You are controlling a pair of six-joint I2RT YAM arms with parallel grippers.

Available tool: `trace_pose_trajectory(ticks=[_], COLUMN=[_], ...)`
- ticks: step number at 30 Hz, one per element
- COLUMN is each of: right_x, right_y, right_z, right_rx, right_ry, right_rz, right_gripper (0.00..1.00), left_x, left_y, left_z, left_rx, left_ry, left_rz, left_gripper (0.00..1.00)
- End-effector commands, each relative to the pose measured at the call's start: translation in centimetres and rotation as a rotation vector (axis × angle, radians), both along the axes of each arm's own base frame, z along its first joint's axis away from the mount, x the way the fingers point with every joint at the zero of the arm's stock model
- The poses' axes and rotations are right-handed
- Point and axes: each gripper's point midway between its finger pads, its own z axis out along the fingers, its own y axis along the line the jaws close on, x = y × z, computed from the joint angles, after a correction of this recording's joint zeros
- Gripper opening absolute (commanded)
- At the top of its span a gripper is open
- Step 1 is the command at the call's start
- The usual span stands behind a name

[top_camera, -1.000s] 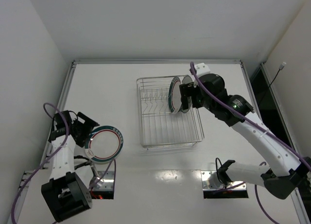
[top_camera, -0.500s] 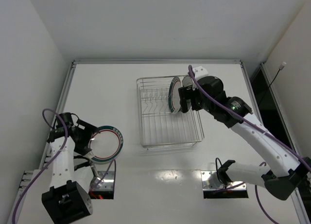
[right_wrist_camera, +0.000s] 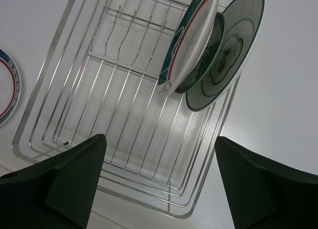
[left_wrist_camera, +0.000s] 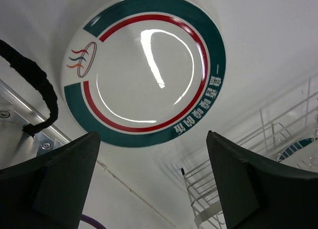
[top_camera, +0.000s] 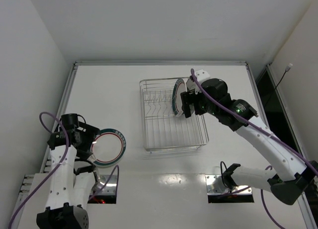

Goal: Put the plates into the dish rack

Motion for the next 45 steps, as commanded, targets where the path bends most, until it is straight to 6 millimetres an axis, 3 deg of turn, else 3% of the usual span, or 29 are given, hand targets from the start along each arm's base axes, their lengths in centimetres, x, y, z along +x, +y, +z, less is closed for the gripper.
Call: trace_pose_trajectory(ticks=[1,2,4,7,10,12,13,18,23,27,30,36,41,45], right_x=[0.0,0.0,-0.1,0.0,-0.2,-0.1,-0.2,-0.2,-0.4,-0.3,-0.3,-0.3,-0.3,-0.3], right_y=[0.9,0.8,1.2,1.5,2.0,2.1,2.0,2.0,1.6,1.4,1.5,1.5,1.5,1.5], right_z=[0.0,0.0,-0.3,-0.5,-0.8,-0.6,-1.1,-1.1,-1.4,-1.8,-2.1,-2.1,-2.7,-2.7], right_rx=[0.026,0.019,0.023,0.007,0.016,0.021,0.021,0.021,-0.001,-0.012,-0.017,-0.017,-0.027,-0.027], right_ry=[-0.005,-0.009,0.005,0.024,0.041,0.034,0.046,0.046,0.055,0.059,0.067,0.067,0.082,0.082], right_rz=[0.047,0.053,0.07,0.084,0.107,0.107,0.102,0.102,0.098,0.089,0.089,0.089,0.089,0.089], right_gripper=[0.88,0.88,0.88,0.88,0.88,0.88,0.88,0.88,0.88,0.88,0.88,0.88,0.88,0.88], left_x=[-0.2,0.0,0.3,-0.7,-2.3,-2.3,-2.5,-2.2,-1.0,-0.7,-1.6,-1.5,-1.8,-0.5], left_y=[-1.2,-1.2,-0.6,1.1,3.1,3.2,2.7,2.1,0.9,-1.1,-1.1,-0.7,-1.8,-2.8], left_z=[0.8,1.0,1.8,2.9,1.9,1.0,-0.2,-2.1,-2.7,-5.2,-6.7,-7.2,-9.3,-10.5], left_rx=[-0.043,-0.031,0.031,0.138,0.235,0.237,0.21,0.185,0.133,0.022,0.031,0.06,0.013,-0.015], left_ry=[-0.055,-0.072,-0.089,-0.034,0.133,0.207,0.293,0.422,0.363,0.333,0.414,0.486,0.531,0.547], left_rz=[0.019,0.01,0.001,0.043,0.119,0.095,0.068,0.018,0.031,0.017,0.009,0.003,-0.02,-0.069], left_gripper=[0.87,0.87,1.0,1.0,1.0,1.0,1.0,1.0,1.0,1.0,1.0,1.0,1.0,1.0])
